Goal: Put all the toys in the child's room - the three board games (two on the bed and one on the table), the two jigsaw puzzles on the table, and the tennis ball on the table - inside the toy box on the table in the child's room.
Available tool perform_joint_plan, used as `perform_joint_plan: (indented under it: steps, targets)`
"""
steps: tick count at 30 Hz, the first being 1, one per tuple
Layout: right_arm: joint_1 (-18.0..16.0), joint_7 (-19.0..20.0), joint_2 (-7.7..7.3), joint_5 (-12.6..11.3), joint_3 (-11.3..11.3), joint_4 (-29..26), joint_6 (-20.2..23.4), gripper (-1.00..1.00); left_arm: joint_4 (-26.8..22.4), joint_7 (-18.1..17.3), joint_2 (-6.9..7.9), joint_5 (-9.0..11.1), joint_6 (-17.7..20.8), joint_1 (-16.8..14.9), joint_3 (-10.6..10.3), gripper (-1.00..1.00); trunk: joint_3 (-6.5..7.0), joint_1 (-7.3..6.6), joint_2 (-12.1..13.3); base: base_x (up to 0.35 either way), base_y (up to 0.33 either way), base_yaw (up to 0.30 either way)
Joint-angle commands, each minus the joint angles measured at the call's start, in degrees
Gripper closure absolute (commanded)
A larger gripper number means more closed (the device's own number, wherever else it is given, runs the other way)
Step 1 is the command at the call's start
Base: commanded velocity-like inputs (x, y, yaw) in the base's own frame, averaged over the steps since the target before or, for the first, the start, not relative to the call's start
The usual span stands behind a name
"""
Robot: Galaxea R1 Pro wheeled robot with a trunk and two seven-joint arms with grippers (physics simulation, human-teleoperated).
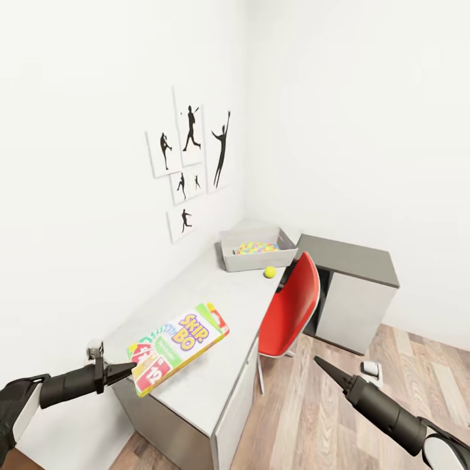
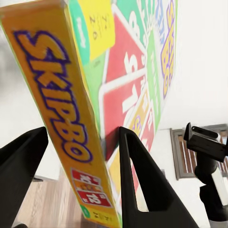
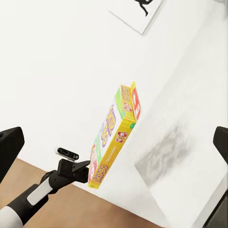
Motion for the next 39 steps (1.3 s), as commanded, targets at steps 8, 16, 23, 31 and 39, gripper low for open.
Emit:
perform_joint_plan:
  steps: [8,16,23,31,39]
  targets:
    - [0.0,-0.1,-0.04,-0.4,-0.1,0.0,0.5,-1.0,0.0,-0.2,0.09,0.1,0.5,0.0,0.0,1.0,0.45,0.04,-0.1,-0.007,0.0,-0.207]
    - [0.0,-0.1,0.01,-0.4,-0.1,0.0,0.5,-1.0,0.0,-0.1,0.09,0.1,0.5,0.0,0.0,1.0,1.0,0.04,-0.1,0.0,0.0,-0.207]
    - [0.0,-0.1,0.02,-0.4,-0.1,0.0,0.5,-1.0,0.0,-0.2,0.12,0.3,0.4,0.0,0.4,1.0,1.49,0.04,-0.1,0.0,0.0,-0.207]
    - [0.0,-0.1,0.03,-0.4,-0.1,0.0,0.5,-1.0,0.0,-0.2,0.18,0.5,-1.8,0.1,0.6,1.0,1.91,0.04,-0.1,0.029,-0.018,-0.162]
    - [0.0,-0.2,0.04,-0.4,-0.1,-0.1,0.4,-1.0,0.1,-0.2,0.2,0.5,-2.9,0.1,0.7,1.0,1.95,0.04,-0.1,0.212,-0.197,-0.016]
